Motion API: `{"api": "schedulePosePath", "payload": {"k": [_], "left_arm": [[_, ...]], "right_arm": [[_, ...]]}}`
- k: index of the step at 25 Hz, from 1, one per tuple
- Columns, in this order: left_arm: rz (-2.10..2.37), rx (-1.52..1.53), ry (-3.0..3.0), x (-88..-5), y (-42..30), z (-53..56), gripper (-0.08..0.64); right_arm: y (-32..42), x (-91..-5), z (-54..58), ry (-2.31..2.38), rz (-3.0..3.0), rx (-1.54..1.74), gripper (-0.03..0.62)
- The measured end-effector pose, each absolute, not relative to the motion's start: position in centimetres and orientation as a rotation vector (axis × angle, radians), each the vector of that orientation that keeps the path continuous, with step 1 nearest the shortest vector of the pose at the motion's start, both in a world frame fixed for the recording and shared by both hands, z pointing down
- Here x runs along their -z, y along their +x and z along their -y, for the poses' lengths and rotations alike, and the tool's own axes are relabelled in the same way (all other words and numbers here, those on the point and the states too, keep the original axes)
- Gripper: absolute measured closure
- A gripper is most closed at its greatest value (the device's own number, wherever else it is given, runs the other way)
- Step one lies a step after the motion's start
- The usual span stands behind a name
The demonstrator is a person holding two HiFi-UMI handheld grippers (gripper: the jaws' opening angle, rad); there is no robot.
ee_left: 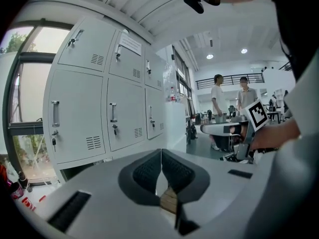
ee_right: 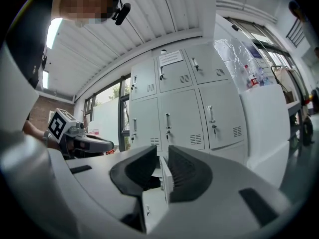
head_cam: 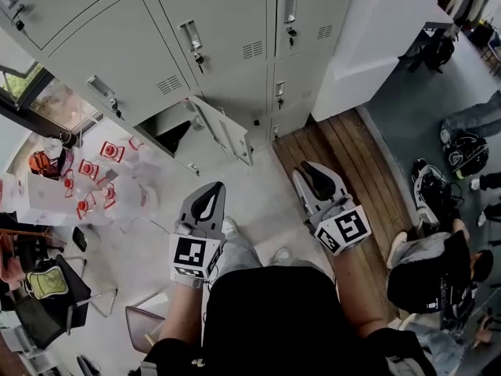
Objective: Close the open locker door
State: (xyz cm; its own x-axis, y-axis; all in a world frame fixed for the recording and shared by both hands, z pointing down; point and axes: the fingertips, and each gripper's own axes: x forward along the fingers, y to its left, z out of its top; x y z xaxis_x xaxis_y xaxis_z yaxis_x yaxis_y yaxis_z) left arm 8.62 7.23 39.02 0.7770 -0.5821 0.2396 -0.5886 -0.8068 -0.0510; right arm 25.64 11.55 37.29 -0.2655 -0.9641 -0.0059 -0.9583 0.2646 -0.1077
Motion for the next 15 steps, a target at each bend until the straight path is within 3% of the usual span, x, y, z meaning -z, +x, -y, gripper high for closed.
{"api": "schedulePosePath", "payload": {"k": [15], "left_arm": [[0.688,-0.392,2.974,-40.9,3.2,8.2,0.537]], "right_arm": [[20.3,-38.7,2.8,-2.057,-2.312,0.217,0.515]]}}
